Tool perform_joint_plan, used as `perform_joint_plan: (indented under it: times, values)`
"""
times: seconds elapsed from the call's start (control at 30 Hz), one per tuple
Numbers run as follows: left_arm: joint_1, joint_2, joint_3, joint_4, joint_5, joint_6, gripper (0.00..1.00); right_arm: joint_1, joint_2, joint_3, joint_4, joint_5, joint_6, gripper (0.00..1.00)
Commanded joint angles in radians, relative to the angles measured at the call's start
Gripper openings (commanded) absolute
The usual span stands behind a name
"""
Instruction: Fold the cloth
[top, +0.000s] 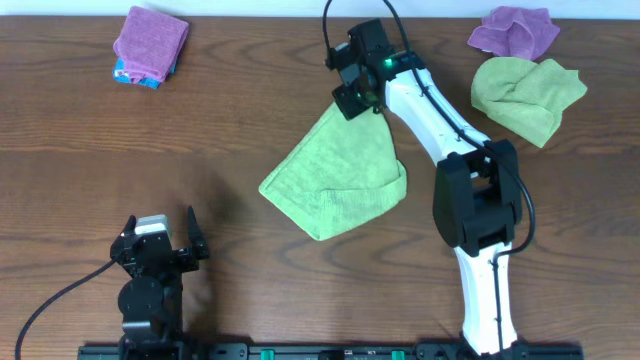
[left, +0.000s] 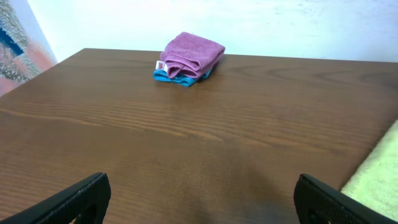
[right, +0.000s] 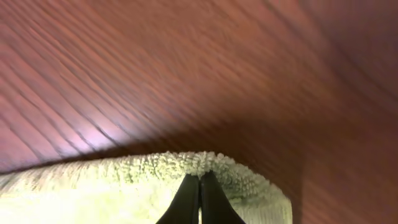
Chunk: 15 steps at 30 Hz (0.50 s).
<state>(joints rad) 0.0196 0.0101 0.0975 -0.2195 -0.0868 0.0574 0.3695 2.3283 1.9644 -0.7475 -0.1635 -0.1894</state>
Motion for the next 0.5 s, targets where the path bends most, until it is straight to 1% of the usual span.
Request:
perform_joint_plan:
  times: [0.0, 0.1, 0.23, 0.43, 0.47]
  values:
    - [0.006, -0.006, -0.028, -0.008, -0.017, 0.014, 0.95, 0.031, 0.013, 0.02, 0.016, -0.14, 0.008, 0.01]
    - [0.006, -0.006, -0.028, -0.008, -0.017, 0.014, 0.95, 0.085, 0.013, 0.02, 0.009, -0.187, -0.011, 0.01]
    - [0.006, -0.006, -0.028, -0.008, -0.017, 0.014, 0.95, 0.169, 0.013, 0.02, -0.052, -0.189, -0.064, 0.01]
    - [0.006, -0.006, -0.028, -0.008, -0.017, 0.014, 0.95, 0.238, 0.013, 0.02, -0.103, -0.189, -0.07, 0.02]
    - [0.006, -0.006, -0.028, -0.008, -0.017, 0.014, 0.95, 0.242, 0.013, 0.02, -0.11, -0.189, -0.069, 0.24]
